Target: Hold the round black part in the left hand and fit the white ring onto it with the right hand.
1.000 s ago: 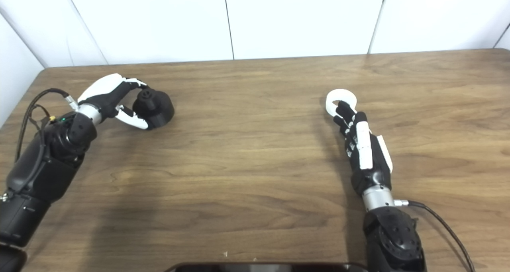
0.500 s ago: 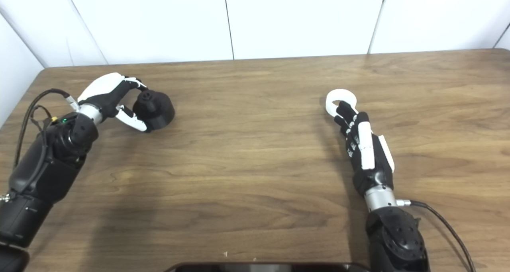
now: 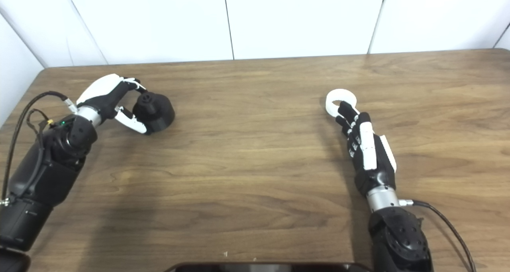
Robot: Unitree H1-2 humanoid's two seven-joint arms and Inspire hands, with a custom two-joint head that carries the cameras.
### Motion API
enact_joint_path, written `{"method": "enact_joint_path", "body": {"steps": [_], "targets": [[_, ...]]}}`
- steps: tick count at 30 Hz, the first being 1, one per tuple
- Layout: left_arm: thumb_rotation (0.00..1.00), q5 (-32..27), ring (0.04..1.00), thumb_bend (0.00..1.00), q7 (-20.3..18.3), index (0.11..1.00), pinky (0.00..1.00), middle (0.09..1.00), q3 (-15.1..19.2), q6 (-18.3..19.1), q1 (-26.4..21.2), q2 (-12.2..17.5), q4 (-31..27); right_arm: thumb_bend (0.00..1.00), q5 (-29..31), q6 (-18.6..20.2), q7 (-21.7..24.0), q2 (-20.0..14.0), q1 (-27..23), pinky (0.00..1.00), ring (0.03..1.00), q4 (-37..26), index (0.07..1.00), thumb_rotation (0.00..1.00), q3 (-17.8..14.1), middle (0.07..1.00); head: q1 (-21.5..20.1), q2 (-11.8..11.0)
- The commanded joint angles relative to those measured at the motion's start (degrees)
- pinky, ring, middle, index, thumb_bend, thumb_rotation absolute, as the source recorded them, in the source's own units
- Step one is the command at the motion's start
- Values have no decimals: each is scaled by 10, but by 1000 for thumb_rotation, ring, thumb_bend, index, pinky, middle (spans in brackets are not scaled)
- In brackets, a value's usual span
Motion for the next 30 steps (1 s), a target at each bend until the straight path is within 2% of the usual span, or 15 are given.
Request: {"method": "enact_joint_path", "body": {"steps": [1,7,18,26,30], "targets": [[132,3,1000,824,13,658,949,958,6,-7,-16,8,-20,556,3,-16,5,-3,-13,1000,920,-20,884,1000,-3,914,1,0],[138,-4,1000,827,-1,656,887,944,4,0,-5,4,-59,553,3,-17,6,-6,-15,1000,916,-19,878,1000,-3,907,2,1],[183,15,1000,835,-36,661,916,940,-20,8,12,1,-131,559,-3,-15,5,-6,-13,1000,908,-21,875,1000,0,902,3,5],[155,20,1000,846,-57,659,926,931,-27,16,34,-11,-187,557,-3,-11,3,-1,-10,1000,916,-26,881,1000,2,909,3,8],[174,24,1000,843,-64,657,945,926,-37,-2,42,-14,-210,564,-7,-10,1,1,-9,1000,909,-27,878,1000,3,906,1,10]]}}
